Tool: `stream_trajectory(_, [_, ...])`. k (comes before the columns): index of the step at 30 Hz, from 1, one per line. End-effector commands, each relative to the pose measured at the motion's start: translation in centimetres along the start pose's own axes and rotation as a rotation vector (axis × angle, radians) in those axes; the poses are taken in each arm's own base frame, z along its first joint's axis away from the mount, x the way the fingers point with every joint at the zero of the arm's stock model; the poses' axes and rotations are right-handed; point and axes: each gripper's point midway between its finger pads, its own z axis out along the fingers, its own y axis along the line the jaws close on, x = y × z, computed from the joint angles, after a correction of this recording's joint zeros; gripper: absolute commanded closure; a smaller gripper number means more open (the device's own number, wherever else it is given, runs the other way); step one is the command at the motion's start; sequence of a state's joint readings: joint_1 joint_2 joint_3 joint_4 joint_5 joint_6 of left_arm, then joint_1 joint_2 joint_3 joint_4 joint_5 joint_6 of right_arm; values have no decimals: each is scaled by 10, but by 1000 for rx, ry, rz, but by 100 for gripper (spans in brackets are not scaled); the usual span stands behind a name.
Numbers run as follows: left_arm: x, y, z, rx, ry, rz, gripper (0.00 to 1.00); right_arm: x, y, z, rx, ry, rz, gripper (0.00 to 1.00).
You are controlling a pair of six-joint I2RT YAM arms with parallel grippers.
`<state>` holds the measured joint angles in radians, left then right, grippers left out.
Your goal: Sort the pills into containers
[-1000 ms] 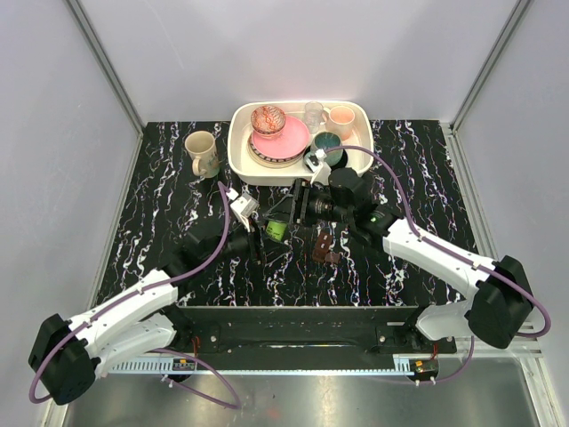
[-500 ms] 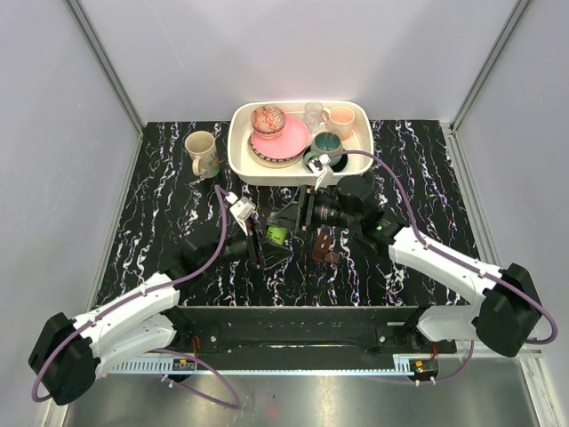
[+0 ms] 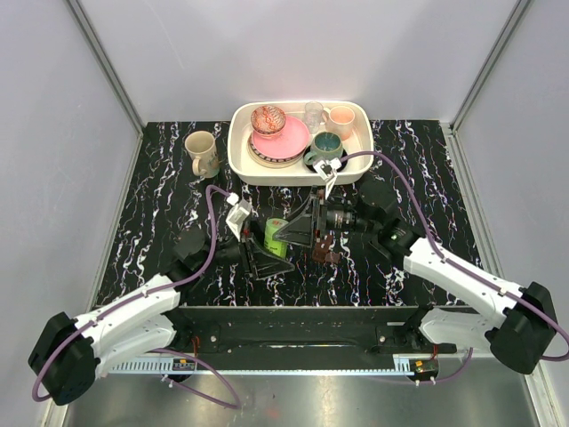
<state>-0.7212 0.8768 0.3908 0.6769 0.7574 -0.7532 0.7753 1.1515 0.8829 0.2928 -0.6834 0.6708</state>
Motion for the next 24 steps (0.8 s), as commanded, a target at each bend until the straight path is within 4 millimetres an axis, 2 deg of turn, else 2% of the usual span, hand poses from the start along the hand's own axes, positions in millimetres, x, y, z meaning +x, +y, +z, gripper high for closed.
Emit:
stream_trajectory(1, [-20, -43, 3, 160, -12, 149, 100, -8, 13, -1, -19, -41, -24, 34])
stream_trajectory(7, [-18, -33, 3, 103, -12, 143, 100, -22, 17, -3, 4, -101, -14, 25])
stream_trajectory(9, [-19, -27, 3, 67, -19, 154, 100, -29, 11, -5, 60, -133, 4, 22])
stream_trajectory(16, [-26, 4, 0, -150, -1, 157, 100, -45, -11, -9, 236, -186, 75, 22])
stream_trajectory(20, [-32, 24, -3, -277, 0, 170, 100, -47, -26, -12, 333, -207, 123, 22])
stream_trajectory(24, [-36, 34, -4, -348, 10, 165, 100, -48, -30, -12, 367, -222, 148, 21])
